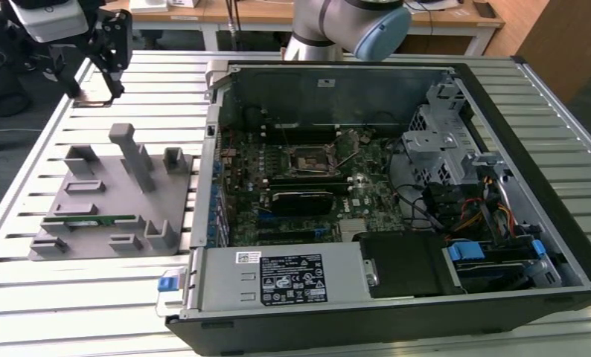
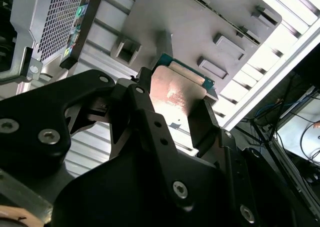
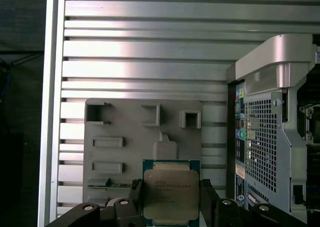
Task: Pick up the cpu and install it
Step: 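Pick up the cpu and move it towards the insertion slot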
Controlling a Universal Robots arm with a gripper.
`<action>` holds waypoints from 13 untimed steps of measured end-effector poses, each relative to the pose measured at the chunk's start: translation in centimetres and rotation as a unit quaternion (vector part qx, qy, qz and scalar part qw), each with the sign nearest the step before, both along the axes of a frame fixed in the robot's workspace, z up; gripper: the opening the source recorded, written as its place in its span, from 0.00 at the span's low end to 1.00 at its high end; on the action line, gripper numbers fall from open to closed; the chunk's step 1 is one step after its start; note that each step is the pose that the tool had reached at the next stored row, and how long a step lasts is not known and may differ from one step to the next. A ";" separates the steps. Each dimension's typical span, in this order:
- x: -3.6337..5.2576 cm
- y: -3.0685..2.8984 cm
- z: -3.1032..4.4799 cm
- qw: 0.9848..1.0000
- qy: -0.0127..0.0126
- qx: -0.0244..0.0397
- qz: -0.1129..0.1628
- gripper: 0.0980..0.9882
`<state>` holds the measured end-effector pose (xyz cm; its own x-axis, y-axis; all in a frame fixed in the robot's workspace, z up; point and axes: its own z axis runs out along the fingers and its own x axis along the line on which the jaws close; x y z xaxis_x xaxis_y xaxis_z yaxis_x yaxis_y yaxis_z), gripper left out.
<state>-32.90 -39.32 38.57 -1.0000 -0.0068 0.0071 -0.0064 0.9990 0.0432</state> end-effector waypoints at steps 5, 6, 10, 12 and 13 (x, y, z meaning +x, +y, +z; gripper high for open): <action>0.28 0.00 -0.01 1.000 0.000 0.000 0.000 0.50; 0.33 0.00 -0.02 1.000 0.000 0.000 0.000 0.50; 0.55 0.00 -0.03 1.000 0.000 0.000 0.000 0.50; 0.66 0.00 -0.03 1.000 0.000 0.000 0.000 0.50; 0.71 0.00 -0.04 1.000 0.000 0.000 0.000 0.50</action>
